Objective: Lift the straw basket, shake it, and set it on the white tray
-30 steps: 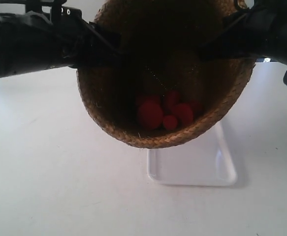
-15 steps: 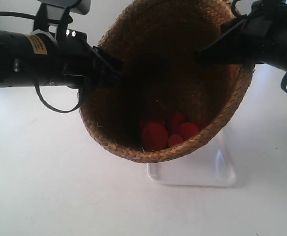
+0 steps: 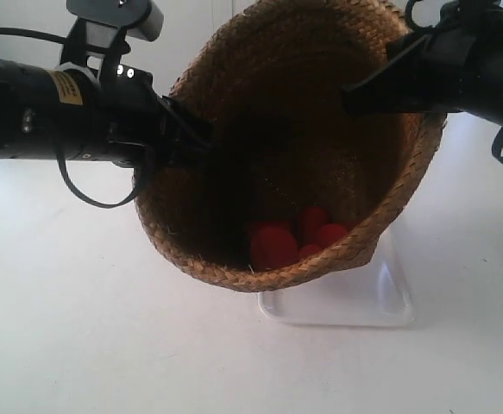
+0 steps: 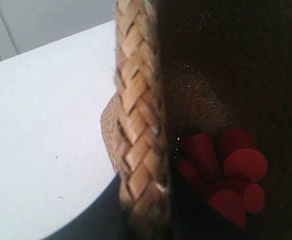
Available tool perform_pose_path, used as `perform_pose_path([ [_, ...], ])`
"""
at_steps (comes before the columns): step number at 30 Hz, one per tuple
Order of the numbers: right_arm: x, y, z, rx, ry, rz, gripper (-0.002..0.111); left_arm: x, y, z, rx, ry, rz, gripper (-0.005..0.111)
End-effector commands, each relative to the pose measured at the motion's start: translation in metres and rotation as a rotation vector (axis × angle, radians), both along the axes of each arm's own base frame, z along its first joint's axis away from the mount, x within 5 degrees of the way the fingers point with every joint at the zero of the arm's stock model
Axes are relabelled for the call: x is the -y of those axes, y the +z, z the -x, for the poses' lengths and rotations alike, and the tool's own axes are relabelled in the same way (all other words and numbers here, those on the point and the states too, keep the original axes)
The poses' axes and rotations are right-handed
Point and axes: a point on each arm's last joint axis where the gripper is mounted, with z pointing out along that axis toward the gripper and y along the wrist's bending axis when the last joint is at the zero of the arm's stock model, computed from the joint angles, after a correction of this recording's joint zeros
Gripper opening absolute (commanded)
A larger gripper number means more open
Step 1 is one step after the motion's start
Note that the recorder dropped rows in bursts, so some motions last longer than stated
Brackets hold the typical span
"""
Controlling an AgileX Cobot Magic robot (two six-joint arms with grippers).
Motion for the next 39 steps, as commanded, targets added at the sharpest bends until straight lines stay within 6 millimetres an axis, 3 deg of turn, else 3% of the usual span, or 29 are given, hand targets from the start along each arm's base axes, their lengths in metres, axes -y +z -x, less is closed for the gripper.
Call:
perform_pose_path([
  [1,-0.002,0.01,0.001,0.068,0.013,-0.114,0.0,0.001,0.001,0.005,0.013,-0.042,-0.065,0.0],
  [3,-0.001,0.012,0.001,0.142,-0.011,-0.227,0.0,0.001,0.001,0.005,0.013,-0.042,-0.065,0.0],
  [6,-0.01,0.008,0.003,0.202,0.1,-0.302,0.0,0.001,0.001,0.005,0.013,-0.042,-0.065,0.0],
  [15,-0.029,-0.004,0.01,0.037,0.337,-0.318,0.0,0.001,0.001,0.005,0.013,-0.042,-0.065,0.0],
  [22,-0.009,-0.024,0.007,-0.22,0.187,-0.363,0.0,0.001,0.001,0.005,0.015,-0.041,-0.064,0.0],
  [30,0.005,-0.02,0.014,-0.272,0.113,-0.372,0.0,0.001,0.001,0.005,0.015,-0.041,-0.064,0.0],
  [39,0.005,-0.019,0.015,-0.276,0.103,-0.393,0.0,0.001,0.001,0.005,0.018,-0.042,-0.064,0.0],
])
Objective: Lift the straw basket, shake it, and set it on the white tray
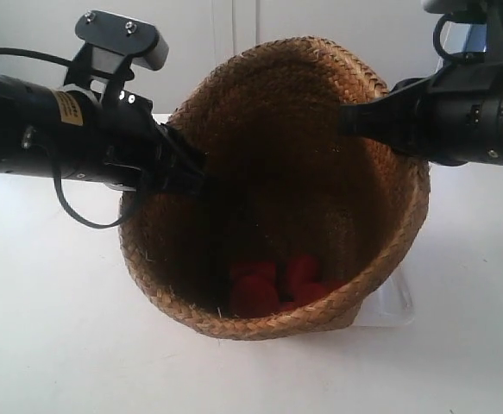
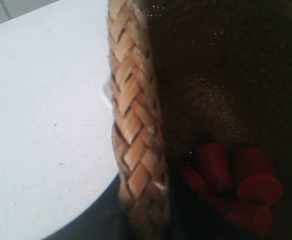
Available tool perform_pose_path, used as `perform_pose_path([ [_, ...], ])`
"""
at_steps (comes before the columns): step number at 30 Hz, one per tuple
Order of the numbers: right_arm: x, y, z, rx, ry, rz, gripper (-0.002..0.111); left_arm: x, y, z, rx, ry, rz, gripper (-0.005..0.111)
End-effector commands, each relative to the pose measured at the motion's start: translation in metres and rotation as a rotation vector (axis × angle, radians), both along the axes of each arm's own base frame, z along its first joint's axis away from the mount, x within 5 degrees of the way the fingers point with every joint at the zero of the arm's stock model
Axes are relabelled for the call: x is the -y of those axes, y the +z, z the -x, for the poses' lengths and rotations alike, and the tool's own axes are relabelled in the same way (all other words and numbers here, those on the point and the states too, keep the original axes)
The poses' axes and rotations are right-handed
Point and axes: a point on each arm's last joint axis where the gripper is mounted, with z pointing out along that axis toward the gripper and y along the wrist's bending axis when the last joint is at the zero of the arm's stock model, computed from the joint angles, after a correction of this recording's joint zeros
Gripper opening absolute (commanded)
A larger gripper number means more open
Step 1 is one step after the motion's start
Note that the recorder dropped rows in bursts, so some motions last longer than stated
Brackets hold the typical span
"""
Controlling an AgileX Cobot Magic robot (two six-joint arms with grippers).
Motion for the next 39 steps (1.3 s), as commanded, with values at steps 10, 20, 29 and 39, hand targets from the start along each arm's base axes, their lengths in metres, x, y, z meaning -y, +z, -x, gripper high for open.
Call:
perform_pose_path([
  [10,0.002,0.0,0.0,-0.002,-0.007,-0.001,0.0,0.005,0.016,-0.001,0.132,-0.022,0.044,0.0],
  [20,0.016,0.049,-0.01,-0.107,-0.082,0.235,0.0,0.024,0.07,-0.036,0.04,0.053,0.169,0.0],
  [29,0.02,0.061,-0.044,-0.269,-0.163,0.381,0.0,0.037,0.056,-0.086,-0.249,0.151,0.067,0.0],
  [39,0.036,0.042,-0.091,-0.343,-0.187,0.464,0.0,0.043,0.036,-0.104,-0.329,0.292,0.139,0.0],
])
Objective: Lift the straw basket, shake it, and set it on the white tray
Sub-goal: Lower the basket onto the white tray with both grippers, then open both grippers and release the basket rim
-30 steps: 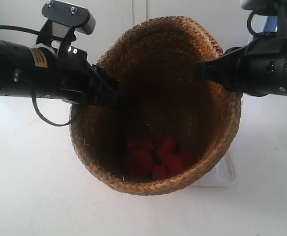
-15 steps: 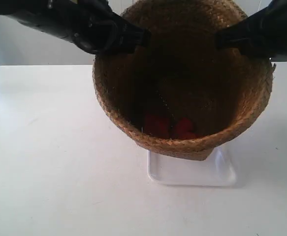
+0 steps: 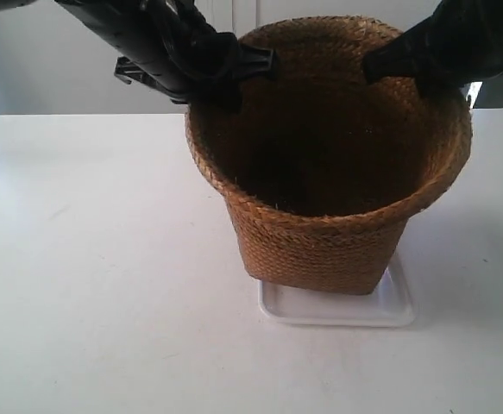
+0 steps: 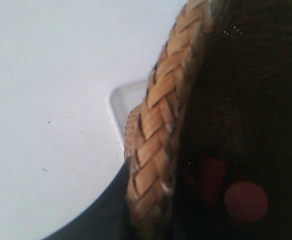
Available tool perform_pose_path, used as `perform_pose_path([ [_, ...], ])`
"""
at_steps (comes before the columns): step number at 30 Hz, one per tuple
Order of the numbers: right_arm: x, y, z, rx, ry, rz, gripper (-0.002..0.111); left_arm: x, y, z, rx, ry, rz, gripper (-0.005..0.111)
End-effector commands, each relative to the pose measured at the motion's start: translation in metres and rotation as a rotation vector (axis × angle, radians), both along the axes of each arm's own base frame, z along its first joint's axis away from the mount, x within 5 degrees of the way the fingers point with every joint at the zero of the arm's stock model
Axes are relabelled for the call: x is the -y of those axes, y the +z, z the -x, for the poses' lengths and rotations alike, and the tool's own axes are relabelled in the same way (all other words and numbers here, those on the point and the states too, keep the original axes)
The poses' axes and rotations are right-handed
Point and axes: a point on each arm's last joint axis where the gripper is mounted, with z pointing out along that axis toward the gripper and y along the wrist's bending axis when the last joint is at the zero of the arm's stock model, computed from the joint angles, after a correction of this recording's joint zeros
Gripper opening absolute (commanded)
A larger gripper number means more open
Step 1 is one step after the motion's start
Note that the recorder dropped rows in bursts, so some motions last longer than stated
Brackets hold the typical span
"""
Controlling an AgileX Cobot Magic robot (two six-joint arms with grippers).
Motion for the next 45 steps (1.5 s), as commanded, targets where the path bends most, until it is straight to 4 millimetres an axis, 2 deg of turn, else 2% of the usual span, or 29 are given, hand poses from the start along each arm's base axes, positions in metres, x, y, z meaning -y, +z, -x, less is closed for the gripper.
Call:
perform_pose_path([
  [1,0.013,-0.001,-0.014,0.015,-0.002,0.047,0.0,0.004,-0.006,-0.01,-0.02,0.094,0.072,0.0],
  [5,0.017,-0.008,-0.023,0.012,0.019,0.051,0.0,0.008,-0.016,-0.016,-0.029,0.109,0.083,0.0],
  [10,0.016,-0.01,-0.029,0.045,0.04,0.047,0.0,0.009,-0.017,-0.019,-0.001,0.095,0.079,0.001],
  [14,0.015,-0.015,-0.033,0.028,0.042,0.051,0.01,0.01,-0.016,-0.02,0.012,0.085,0.075,0.019],
  [17,0.015,-0.018,-0.035,0.021,0.042,0.053,0.027,0.01,-0.016,-0.02,0.014,0.085,0.077,0.037],
  [21,0.015,-0.015,-0.034,0.034,0.041,0.054,0.058,0.01,-0.016,-0.02,0.014,0.085,0.077,0.057],
  [24,0.016,-0.007,-0.03,0.069,0.044,0.049,0.074,0.01,-0.016,-0.02,0.013,0.084,0.074,0.07],
  [25,0.016,-0.003,-0.028,0.085,0.046,0.046,0.075,0.01,-0.016,-0.02,0.011,0.084,0.073,0.074],
  [28,0.017,0.008,-0.021,0.131,0.042,0.031,0.076,0.007,-0.013,-0.018,0.02,0.079,0.052,0.081],
  [31,0.019,0.018,-0.014,0.172,0.034,0.014,0.076,0.001,-0.004,-0.014,0.055,0.076,0.013,0.083],
  [37,0.019,0.045,0.003,0.299,0.039,-0.029,0.076,-0.022,0.031,0.008,0.131,0.085,-0.091,0.083],
  [40,0.016,0.06,0.017,0.358,0.055,-0.067,0.073,-0.037,0.053,0.027,0.173,0.065,-0.144,0.082],
  [42,0.015,0.067,0.028,0.388,0.06,-0.087,0.066,-0.045,0.065,0.04,0.196,0.005,-0.21,0.077],
  [45,0.011,0.071,0.041,0.436,0.088,-0.115,0.051,-0.055,0.067,0.056,0.172,-0.056,-0.293,0.055],
])
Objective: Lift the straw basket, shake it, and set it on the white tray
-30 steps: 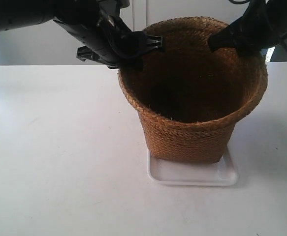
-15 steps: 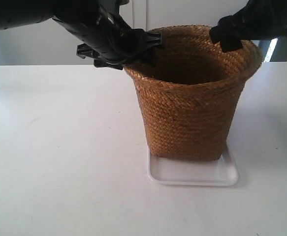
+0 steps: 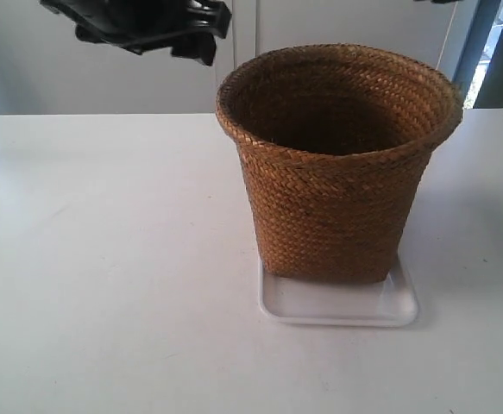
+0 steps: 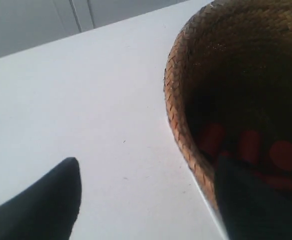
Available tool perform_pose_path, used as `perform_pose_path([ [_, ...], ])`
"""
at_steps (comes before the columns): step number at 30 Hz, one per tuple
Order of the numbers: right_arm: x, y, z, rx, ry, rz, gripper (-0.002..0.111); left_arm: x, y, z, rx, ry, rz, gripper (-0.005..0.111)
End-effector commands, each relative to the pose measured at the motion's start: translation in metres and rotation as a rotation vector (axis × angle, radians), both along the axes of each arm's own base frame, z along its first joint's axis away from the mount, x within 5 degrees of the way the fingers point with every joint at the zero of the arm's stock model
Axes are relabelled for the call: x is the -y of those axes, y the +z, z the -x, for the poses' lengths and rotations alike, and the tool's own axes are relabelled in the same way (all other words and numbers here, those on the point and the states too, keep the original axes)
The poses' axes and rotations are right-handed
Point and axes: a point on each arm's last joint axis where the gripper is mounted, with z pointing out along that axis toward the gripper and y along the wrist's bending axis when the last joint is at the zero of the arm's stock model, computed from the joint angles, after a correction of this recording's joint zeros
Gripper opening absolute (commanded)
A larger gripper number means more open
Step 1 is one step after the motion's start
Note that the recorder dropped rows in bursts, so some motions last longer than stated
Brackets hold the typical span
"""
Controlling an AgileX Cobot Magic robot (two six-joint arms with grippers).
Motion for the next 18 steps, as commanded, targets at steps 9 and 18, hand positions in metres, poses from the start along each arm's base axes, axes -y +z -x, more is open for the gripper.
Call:
perform_pose_path([
  [9,-0.005,-0.012,0.057,0.14,0.101,-0.074,0.0,-0.032,-0.025,0.056,0.057,-0.104,-0.076,0.0],
  [18,-0.002,-0.062,0.106,0.365,0.191,-0.241,0.0,-0.06,-0.08,0.119,0.34,-0.179,0.115,0.0],
])
